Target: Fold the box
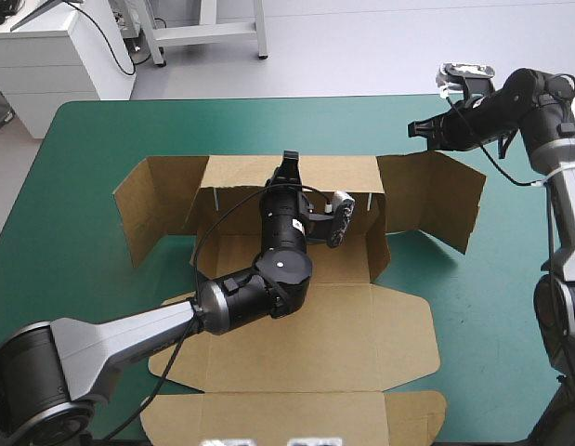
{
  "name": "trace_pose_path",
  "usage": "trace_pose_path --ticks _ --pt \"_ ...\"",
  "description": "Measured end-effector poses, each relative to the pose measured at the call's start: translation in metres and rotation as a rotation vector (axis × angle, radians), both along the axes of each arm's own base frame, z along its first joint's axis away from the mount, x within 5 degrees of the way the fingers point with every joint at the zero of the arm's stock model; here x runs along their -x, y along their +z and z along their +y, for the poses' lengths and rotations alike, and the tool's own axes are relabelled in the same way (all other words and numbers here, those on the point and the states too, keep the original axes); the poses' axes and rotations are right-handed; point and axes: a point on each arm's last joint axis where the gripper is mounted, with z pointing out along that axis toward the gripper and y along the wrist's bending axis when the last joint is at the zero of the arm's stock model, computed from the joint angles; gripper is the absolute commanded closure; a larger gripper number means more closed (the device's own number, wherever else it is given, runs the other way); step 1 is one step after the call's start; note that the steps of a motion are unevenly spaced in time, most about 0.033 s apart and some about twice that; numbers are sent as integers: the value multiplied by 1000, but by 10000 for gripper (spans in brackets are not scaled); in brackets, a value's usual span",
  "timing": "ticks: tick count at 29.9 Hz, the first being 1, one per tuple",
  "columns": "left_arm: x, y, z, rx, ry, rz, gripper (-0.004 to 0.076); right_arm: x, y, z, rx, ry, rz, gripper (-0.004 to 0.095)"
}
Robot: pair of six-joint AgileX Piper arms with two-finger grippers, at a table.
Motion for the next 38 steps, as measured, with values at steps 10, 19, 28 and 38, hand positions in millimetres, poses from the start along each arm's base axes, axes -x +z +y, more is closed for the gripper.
trace_pose_path --ticks 10,19,28,38 --pt "0 0 1 -1 11 -1 731 0 10 1 -7 19 -1 910" --pt "0 0 1 -1 11 -2 731 4 55 2 -5 31 -132 910" --pt "0 0 1 -2 10 -3 731 -22 11 7 -28 50 4 910" --pt "0 0 1 -2 7 -4 731 -26 -5 34 40 108 40 910"
